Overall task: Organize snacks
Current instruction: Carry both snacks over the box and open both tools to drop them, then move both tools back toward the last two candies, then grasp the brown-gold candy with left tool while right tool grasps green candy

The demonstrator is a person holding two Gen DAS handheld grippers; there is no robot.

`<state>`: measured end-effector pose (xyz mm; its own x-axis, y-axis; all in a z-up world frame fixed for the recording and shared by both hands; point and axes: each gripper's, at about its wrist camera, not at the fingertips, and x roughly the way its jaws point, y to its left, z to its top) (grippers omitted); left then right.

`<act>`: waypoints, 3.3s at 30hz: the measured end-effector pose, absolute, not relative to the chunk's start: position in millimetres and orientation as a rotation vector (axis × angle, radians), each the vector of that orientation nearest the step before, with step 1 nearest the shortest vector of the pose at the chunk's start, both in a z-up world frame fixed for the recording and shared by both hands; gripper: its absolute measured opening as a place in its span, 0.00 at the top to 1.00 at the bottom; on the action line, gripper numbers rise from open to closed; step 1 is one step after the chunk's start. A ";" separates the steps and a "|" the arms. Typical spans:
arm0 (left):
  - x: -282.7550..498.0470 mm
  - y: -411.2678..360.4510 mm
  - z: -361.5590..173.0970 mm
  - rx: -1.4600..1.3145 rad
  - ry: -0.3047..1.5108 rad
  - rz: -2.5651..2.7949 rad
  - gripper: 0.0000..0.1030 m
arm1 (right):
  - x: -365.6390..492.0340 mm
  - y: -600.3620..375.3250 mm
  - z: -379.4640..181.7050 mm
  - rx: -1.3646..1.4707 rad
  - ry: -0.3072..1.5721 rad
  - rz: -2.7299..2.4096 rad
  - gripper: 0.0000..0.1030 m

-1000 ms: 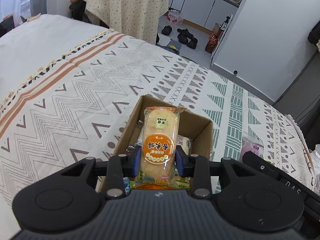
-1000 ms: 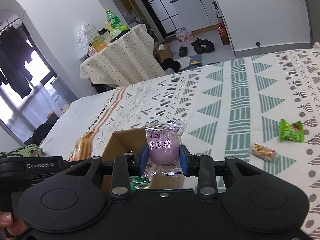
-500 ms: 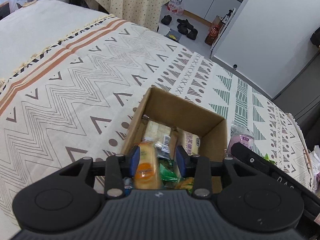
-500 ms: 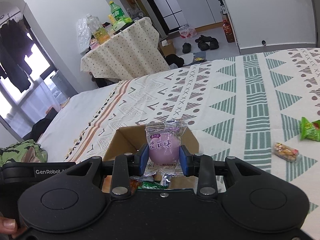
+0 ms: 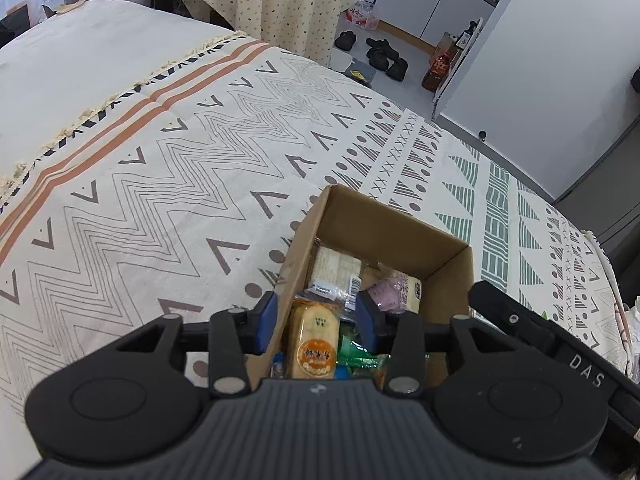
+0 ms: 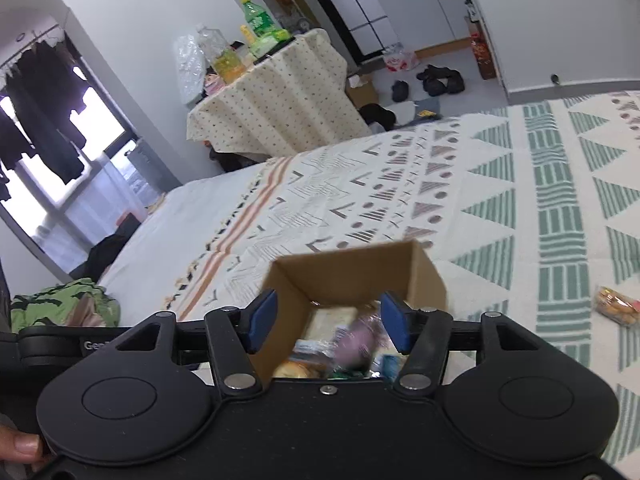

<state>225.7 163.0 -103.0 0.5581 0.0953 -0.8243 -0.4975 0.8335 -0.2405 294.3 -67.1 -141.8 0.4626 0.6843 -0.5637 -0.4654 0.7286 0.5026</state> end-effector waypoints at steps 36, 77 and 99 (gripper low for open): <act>225.2 61.4 -79.5 -0.412 0.879 0.332 0.00 | 296.4 -180.8 -125.1 0.314 0.878 0.534 0.04; 296.7 -61.6 -151.1 -0.405 1.004 0.250 0.03 | 332.9 -323.7 -170.9 0.567 0.873 0.338 0.07; 373.8 -57.6 -215.1 -0.641 1.046 0.206 0.49 | 381.9 -300.6 -219.6 0.547 0.967 0.291 0.31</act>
